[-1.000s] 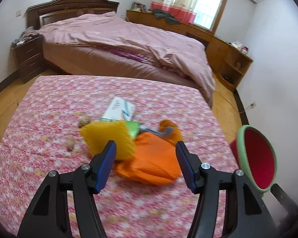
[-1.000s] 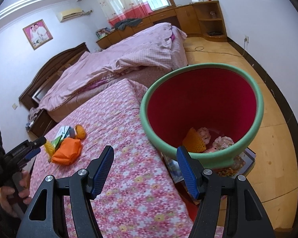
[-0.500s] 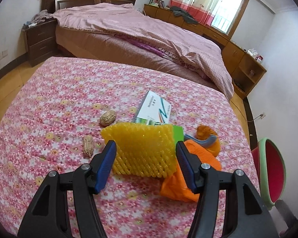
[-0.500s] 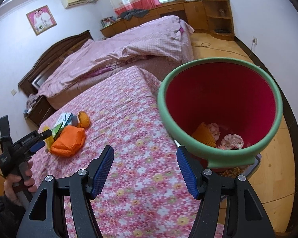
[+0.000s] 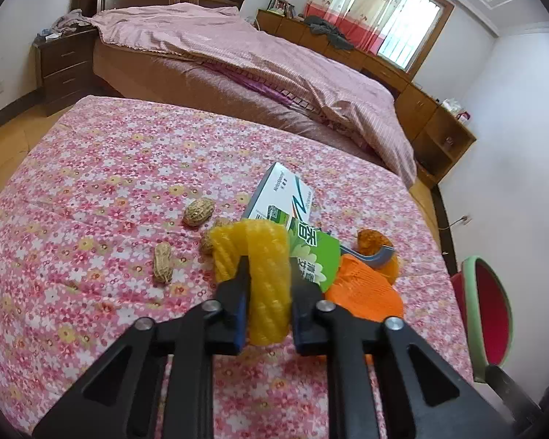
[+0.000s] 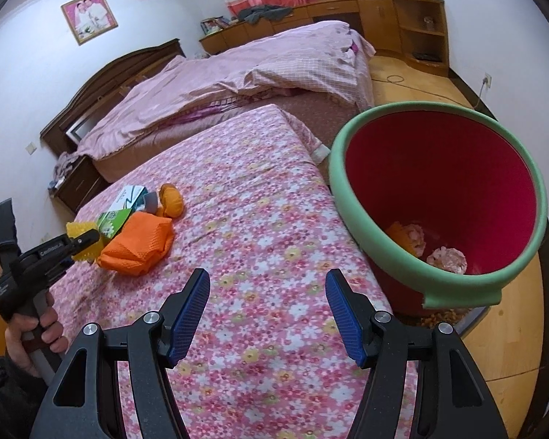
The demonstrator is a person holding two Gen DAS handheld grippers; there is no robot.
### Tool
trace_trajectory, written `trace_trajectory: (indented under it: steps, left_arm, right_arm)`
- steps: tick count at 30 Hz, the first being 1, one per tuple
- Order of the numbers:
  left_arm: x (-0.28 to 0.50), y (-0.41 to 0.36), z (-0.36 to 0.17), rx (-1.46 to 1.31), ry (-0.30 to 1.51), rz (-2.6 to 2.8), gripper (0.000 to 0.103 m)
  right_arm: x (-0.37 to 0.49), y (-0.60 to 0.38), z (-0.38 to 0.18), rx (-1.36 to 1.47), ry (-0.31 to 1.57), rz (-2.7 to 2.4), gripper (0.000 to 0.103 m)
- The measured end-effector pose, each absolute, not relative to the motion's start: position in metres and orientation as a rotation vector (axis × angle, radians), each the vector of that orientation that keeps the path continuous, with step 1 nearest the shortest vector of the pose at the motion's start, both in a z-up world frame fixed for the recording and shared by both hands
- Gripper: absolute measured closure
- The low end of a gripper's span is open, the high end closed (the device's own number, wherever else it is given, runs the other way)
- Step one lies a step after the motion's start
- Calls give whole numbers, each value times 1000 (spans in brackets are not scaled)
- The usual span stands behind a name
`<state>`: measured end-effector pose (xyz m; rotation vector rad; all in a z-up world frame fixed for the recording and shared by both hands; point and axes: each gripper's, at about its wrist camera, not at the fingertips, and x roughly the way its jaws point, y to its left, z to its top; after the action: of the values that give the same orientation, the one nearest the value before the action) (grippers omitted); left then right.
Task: Collect trash
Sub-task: 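Grasp a yellow foam net with the left tool, then grasp the orange mesh bag with the right tool while the left tool holds the net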
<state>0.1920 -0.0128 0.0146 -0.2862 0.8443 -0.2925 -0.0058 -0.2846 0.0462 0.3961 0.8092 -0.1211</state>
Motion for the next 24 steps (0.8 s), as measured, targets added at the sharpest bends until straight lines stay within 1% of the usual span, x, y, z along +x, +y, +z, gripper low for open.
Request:
trace_trajectory:
  steps: [4,10,16,18,20,24]
  left_arm:
    - [179,-4,23,-301,821,-318,91]
    - [156,12,35,-318,783,-320,91]
    - [142,31,35,-333,782,-284,91]
    - [138,37,33,-336,785,-272,91]
    - [135,43,30,-337,787,-257,91]
    - [131,54,24,-356,796,-240,91]
  right_arm:
    - [4,-272,48,375,813,-89,36]
    - [28,-241,51,340,829,-2,36]
    - [53,-207,46,301,864,69,36]
    - [61,-198,41,307,877,95,33]
    - [68,-191,37,320,888,112,24]
    - [84,-177,29,315,908,144,23]
